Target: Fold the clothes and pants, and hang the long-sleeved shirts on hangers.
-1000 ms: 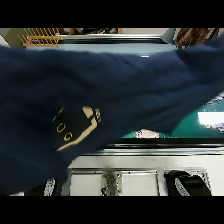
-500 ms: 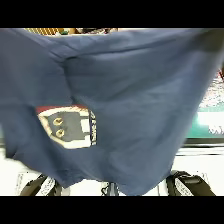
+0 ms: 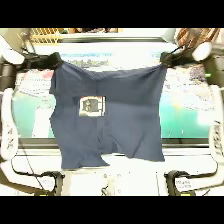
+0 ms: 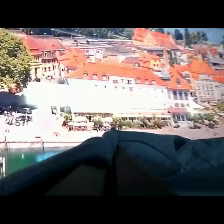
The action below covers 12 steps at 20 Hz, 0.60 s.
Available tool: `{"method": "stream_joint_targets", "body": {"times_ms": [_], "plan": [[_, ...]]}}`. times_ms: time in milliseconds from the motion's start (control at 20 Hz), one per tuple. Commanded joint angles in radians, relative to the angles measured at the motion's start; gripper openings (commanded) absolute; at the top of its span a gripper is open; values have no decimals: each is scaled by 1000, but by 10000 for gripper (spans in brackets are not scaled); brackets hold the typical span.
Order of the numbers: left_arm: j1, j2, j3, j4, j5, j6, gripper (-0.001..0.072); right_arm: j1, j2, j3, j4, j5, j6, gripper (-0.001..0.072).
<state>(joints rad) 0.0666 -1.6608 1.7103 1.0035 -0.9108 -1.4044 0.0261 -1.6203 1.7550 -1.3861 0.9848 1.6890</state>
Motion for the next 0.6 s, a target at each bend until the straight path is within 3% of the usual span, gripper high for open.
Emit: {"method": "stream_joint_targets", "body": {"times_ms": [0,250,550], "plan": [[-29,-221,118,17,84,12,10,-1,-185,1,18,-203,1,12],[-18,-372,310,18,14,10,10,-7,-243,1,20,-312,16,12],[72,-315,252,16,-85,11,10,-37,-201,0,-8,-170,16,12]]}}
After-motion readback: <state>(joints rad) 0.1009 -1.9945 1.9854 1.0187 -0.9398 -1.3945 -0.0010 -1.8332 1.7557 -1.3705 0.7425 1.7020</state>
